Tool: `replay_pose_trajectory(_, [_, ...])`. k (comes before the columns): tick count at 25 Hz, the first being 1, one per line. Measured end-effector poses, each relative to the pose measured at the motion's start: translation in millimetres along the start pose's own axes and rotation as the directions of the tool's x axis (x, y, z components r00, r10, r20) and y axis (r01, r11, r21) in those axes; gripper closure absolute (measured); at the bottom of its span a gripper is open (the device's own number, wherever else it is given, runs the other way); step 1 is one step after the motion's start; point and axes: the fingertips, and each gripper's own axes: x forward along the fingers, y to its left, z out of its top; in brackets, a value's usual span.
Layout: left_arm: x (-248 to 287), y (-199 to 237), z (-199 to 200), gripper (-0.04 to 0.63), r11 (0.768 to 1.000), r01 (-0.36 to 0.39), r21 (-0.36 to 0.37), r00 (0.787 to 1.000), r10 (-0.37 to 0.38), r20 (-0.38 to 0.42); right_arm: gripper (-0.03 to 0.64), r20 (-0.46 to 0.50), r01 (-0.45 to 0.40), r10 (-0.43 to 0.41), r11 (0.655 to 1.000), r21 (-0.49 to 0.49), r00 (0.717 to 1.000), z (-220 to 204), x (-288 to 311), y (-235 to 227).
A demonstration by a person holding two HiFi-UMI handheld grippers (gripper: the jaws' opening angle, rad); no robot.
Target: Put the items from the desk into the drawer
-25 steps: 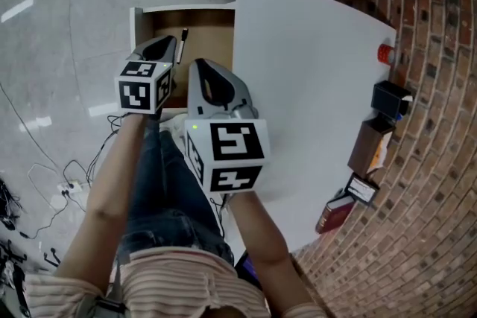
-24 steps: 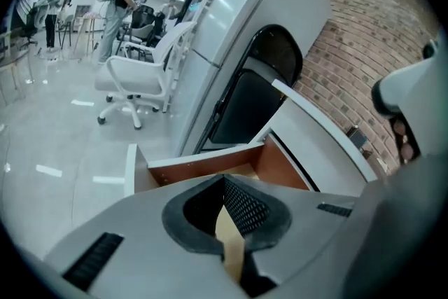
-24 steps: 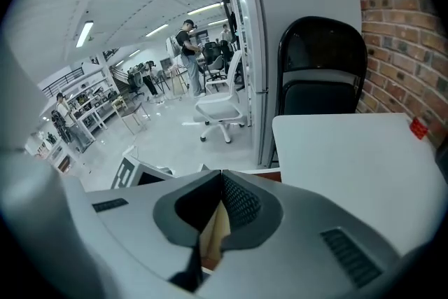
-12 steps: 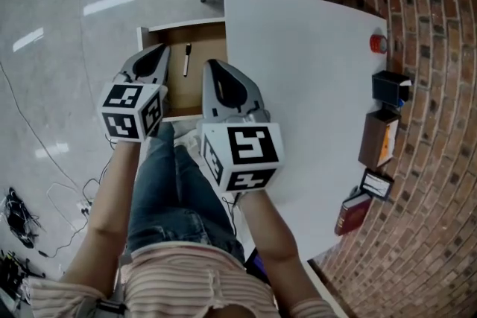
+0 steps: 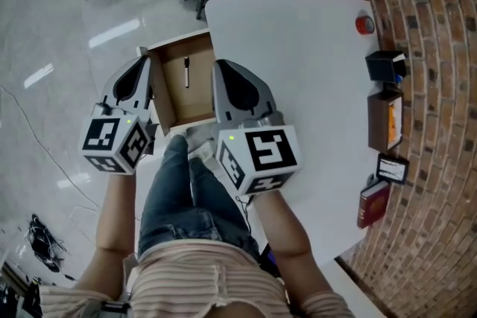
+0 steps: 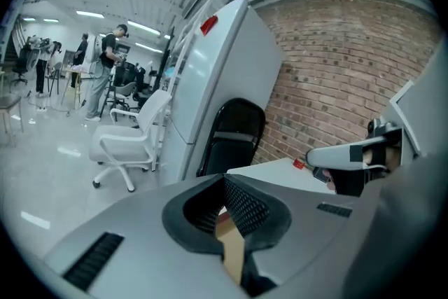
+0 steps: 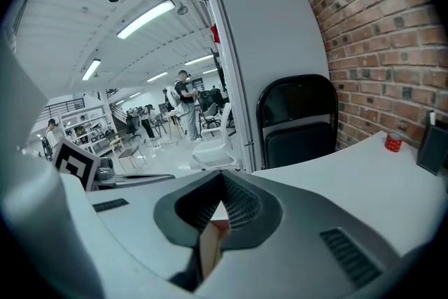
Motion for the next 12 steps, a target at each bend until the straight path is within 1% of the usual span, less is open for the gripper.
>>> replay_pose_trajectory(7, [-25,-29,33,0.586,0.999,0.022,0.033,0.997,-0.024,0.073,0.600,0.068,-0.033,0.031,0.999,0.025,0.997,16,-26,-4])
replay_pose_trajectory(12, [-44,-49,53,0.586,0.997,0.046,0.057,0.992,-0.052,0.114,0.600,0.146,-0.042,0.043,0.999,-0.005,0.988,36,-46,-2])
